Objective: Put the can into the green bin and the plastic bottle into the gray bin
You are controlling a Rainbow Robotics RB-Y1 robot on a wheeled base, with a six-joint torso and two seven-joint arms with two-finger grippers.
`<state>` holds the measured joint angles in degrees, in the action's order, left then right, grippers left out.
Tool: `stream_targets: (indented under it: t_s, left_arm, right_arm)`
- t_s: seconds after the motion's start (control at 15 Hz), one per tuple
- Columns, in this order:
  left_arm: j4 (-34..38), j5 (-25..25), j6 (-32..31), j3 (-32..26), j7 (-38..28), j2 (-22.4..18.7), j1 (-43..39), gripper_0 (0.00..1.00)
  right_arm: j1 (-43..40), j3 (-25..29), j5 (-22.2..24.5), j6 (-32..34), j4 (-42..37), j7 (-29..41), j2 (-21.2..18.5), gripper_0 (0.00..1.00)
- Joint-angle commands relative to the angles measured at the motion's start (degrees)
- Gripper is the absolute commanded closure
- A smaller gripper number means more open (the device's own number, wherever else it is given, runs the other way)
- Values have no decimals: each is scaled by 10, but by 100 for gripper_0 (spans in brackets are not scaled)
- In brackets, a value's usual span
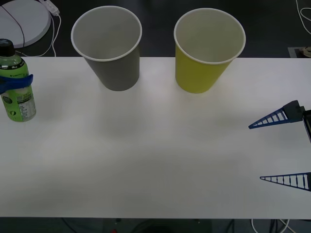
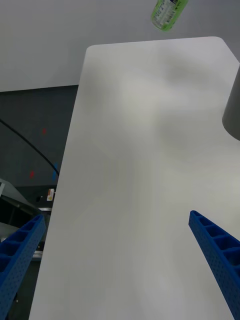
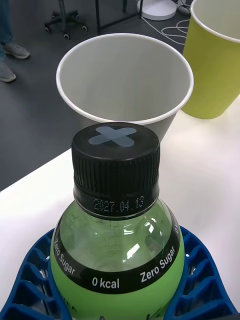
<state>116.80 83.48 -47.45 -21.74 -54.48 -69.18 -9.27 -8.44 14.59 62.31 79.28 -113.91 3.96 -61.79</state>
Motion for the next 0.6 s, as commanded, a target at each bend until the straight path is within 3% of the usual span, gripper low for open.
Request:
stream_targets:
  t_s: [0.07, 0.27, 0.6]
  left_arm:
    - [-2, 27, -39, -6, -40, -3, 35, 100]
    - [-4, 62, -93, -6, -76, -8, 84, 100]
    - [-70, 47, -203, 12, -78, -32, 192, 100]
  right_arm:
    - [0, 0, 0, 0, 0, 0, 0, 0]
    - [0, 0, 0, 0, 0, 0, 0, 0]
    - [0, 0, 0, 0, 0, 0, 0, 0]
